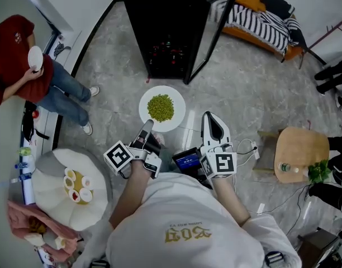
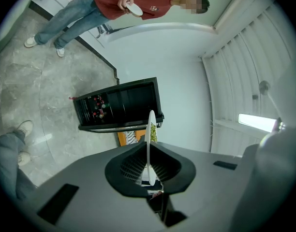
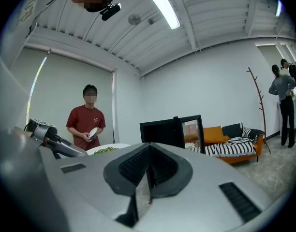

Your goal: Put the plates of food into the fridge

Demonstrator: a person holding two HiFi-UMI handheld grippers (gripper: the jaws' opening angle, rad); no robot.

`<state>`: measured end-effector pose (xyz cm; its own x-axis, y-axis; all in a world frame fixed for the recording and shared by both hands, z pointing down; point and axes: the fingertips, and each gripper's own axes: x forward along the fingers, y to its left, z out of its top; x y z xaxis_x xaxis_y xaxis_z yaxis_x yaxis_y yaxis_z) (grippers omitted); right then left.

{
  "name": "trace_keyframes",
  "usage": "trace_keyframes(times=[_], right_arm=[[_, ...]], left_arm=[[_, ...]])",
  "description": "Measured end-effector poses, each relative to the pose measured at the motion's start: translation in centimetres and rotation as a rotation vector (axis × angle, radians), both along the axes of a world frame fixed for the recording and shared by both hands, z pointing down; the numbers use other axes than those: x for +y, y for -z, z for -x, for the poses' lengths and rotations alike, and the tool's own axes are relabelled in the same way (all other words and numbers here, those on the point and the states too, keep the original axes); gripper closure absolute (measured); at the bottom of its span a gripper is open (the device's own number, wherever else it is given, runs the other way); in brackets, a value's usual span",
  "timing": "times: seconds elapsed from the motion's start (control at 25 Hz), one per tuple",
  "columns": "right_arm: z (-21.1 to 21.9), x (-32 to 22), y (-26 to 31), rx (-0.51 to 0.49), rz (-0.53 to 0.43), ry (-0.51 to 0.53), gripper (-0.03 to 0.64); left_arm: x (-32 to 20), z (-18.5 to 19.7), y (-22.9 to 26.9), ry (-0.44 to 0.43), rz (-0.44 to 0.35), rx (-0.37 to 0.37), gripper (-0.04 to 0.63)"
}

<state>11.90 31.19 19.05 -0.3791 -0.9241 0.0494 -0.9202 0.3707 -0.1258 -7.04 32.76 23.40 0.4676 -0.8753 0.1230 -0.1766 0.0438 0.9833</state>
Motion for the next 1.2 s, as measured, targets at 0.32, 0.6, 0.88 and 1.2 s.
trace_keyframes(times=[0.32,0.6,0.88,1.2], right_arm=[[0.6,-2.3,-0.5,0.008,0.005,0.012,0.609],[1.8,-9.7,-1.7,0.021,0.039,0.021,0.609],[2.2,-11.3,-1.1,0.030,0.004,0.009,0.609],[3.1,-19.3,-0.8,0.044,0.010,-0.047,0.609]], left_arm=[[-2.4,0.5,-0.5,0.016,0.006,0.014,0.578],[-9.7,1.3,-1.4,0.016,0.040,0.027,0.578],[-11.8,1.6,-0.6,-0.013,0.013,0.012,0.578],[-20.3,2.9,-0.8,-0.060,0.040,0.024,0.578]])
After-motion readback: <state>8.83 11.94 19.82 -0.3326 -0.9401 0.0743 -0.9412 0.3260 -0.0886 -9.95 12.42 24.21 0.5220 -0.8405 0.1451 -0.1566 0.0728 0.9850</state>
